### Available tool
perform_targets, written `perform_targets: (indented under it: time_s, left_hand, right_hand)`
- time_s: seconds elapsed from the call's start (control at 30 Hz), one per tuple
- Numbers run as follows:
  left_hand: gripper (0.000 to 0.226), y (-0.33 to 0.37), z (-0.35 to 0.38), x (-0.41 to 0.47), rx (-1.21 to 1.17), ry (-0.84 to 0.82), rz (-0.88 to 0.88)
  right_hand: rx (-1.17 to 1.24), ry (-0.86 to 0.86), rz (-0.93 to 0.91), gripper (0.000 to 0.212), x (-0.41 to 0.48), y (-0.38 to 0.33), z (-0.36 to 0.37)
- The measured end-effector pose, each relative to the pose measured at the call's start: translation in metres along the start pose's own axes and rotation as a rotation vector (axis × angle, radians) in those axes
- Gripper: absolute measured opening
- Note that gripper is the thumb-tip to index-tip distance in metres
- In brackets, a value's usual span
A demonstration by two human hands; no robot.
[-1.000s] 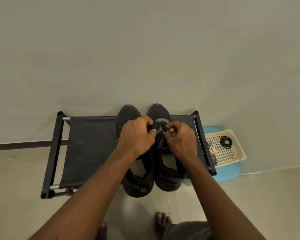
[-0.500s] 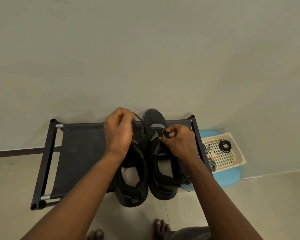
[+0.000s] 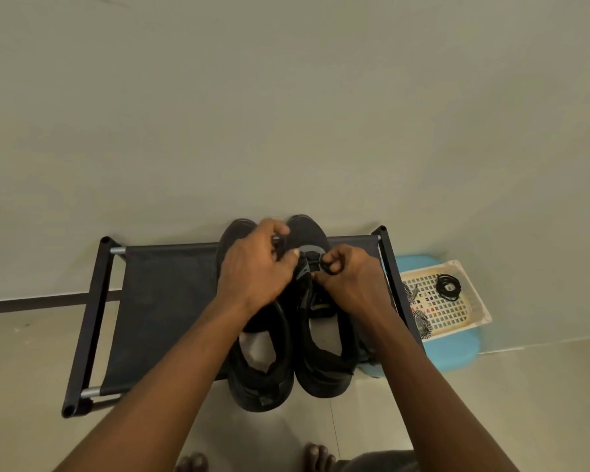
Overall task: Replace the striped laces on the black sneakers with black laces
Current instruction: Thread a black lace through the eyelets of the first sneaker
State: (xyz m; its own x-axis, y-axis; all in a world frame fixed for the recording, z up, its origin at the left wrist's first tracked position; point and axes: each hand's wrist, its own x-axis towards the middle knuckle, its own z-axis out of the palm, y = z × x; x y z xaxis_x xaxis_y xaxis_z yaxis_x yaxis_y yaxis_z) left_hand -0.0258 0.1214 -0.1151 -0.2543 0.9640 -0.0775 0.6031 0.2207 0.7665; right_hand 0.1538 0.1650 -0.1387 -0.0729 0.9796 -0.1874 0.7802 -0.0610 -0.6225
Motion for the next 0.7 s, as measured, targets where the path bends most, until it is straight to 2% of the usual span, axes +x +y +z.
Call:
perform_targets:
  time_s: [0.07, 0.13, 0.27, 0.3, 0.43, 0.57, 0.7]
  left_hand:
    - [0.035, -0.001, 0.008, -0.005, 0.283, -0.063, 0.057]
    - [0.026, -0.002, 0.015, -0.007, 0.404, -0.066, 0.078]
    - [0.006, -0.001, 0.017, -0.005, 0.367, -0.073, 0.033]
    - [0.004, -0.002, 0.017, -0.003, 0.311, -0.058, 0.016]
    - [0.029, -0.003, 0.014, -0.004, -0.064, 0.164, -0.061]
    - [0.029, -0.009, 0.001, 0.004, -0.550, 0.532, -0.196]
    - [0.028, -0.017, -0.024, 0.017, -1.029, 0.731, -0.340]
  right_hand:
    - [0.000, 0.002, -0.007, 0.026, -0.001, 0.001, 0.000]
    - [0.002, -0.010, -0.013, 0.027, 0.000, 0.002, -0.001]
    - [-0.024, -0.038, -0.006, 0.029, 0.000, 0.000, -0.003]
    - [-0.028, -0.039, -0.003, 0.030, 0.000, 0.000, -0.004]
    - [-0.018, -0.033, 0.010, 0.029, -0.001, 0.002, -0.003]
    - [-0.006, -0.025, 0.036, 0.030, -0.001, 0.004, -0.004]
    - [-0.002, -0.024, 0.043, 0.032, -0.003, 0.002, -0.006]
